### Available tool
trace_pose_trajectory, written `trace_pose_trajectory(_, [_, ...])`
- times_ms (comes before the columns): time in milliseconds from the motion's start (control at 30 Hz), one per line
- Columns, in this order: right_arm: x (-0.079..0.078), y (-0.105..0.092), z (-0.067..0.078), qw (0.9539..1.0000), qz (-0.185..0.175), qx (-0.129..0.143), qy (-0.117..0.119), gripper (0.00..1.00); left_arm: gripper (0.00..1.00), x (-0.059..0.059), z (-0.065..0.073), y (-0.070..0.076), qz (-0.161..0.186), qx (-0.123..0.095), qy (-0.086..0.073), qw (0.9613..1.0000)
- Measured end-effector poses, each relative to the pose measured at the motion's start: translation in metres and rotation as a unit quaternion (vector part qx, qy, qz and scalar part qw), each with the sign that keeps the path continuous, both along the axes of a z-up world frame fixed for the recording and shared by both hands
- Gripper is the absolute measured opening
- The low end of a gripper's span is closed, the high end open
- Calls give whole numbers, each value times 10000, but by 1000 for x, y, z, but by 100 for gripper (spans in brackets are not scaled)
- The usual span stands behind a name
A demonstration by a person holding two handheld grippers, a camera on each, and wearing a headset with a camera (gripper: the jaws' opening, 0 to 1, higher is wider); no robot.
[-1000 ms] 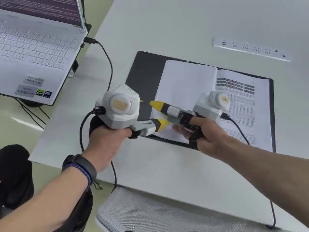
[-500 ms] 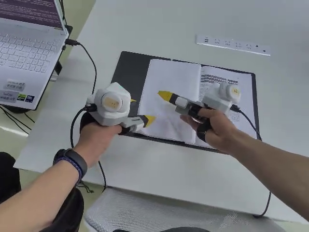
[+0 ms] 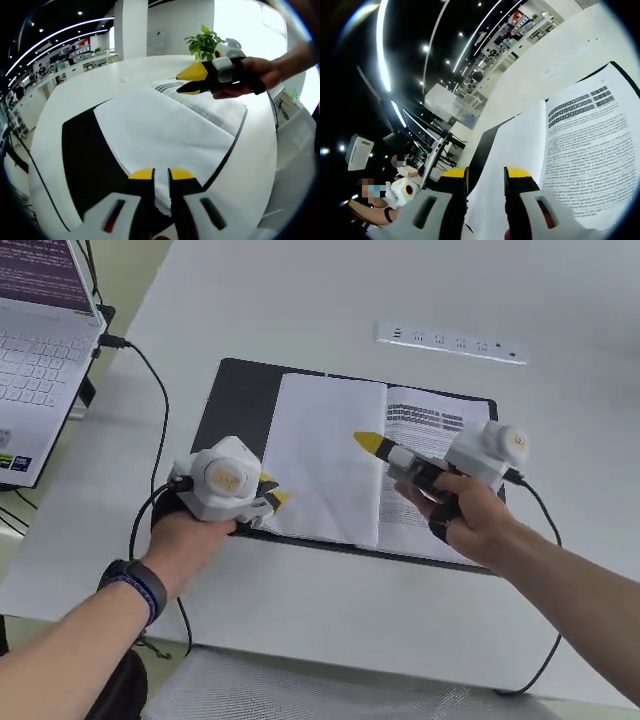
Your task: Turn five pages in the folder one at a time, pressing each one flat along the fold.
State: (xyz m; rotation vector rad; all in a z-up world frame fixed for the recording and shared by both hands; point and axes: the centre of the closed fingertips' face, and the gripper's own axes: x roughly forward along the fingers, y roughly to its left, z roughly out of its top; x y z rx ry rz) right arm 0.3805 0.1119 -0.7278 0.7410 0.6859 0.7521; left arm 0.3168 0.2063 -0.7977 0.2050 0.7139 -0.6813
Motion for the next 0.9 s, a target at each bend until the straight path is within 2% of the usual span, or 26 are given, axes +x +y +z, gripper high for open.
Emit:
trace_pose_trajectory(167, [8, -9, -6, 10000, -6, -95, 1, 24, 1, -10, -16, 4, -39, 146, 131, 9998])
trace_pose_trajectory(200, [10, -10, -7, 9999, -4, -108, -6, 24, 0, -9, -14, 5, 11, 104, 47, 9999])
trace_pose_trajectory(267, [14, -12, -11, 9999, 2, -135, -9, 22, 0, -9, -14, 5, 76, 61, 78, 9999])
trace_pose_trajectory(367, [17, -12, -15, 9998, 22, -219, -6, 19, 0, -9, -13, 5, 59, 119, 57, 9999])
trace_pose_trajectory(533, [27, -15, -33, 9993, 45, -361, 58, 15, 0, -8, -13, 6, 127, 69, 85, 9999])
trace_pose_trajectory(700, [31, -16, -53, 9987, 90, -471, 150, 8, 0, -6, -17, 7, 154, 51, 107, 9998])
trace_pose_trajectory(733, [31, -16, -57, 9985, 106, -508, 167, 4, 0, -6, -17, 7, 160, 48, 112, 9998])
trace_pose_trajectory(767, [33, -18, -59, 9986, 57, -506, 152, 0, 0, -6, -17, 7, 159, 47, 112, 9998])
trace_pose_trajectory(800, [37, -17, -55, 9994, 51, -327, 63, 0, 0, -5, -17, 7, 165, 34, 114, 9998])
trace_pose_trajectory(900, [44, -19, -57, 9994, 23, -330, 60, 0, 0, -5, -18, 7, 196, 29, 112, 9997])
